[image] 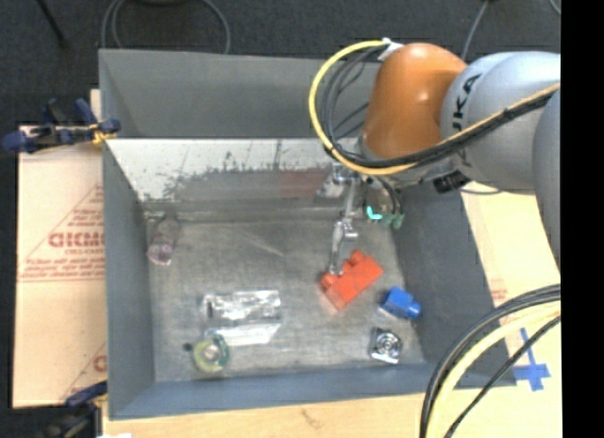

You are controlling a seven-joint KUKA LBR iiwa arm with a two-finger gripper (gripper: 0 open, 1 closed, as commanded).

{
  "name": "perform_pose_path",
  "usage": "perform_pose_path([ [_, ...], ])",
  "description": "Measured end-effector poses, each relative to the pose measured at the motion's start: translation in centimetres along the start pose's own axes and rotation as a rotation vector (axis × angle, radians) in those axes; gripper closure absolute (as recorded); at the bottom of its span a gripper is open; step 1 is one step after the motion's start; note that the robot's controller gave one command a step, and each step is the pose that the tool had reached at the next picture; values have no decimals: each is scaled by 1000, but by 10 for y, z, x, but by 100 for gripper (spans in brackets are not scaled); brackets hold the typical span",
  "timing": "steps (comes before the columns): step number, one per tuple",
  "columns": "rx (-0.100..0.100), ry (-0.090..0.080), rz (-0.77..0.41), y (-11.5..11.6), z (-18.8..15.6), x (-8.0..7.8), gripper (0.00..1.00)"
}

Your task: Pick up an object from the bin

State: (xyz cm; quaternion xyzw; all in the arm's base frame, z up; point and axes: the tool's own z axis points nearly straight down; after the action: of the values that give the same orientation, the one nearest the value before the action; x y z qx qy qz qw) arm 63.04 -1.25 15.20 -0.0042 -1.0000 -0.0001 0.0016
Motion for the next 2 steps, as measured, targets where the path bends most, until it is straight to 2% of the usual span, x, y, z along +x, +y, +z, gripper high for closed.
perform_pose_path([
  [1,2,-12,-29,-59,78,62,0],
  [2,3,-19,-34,-57,75,58,100],
])
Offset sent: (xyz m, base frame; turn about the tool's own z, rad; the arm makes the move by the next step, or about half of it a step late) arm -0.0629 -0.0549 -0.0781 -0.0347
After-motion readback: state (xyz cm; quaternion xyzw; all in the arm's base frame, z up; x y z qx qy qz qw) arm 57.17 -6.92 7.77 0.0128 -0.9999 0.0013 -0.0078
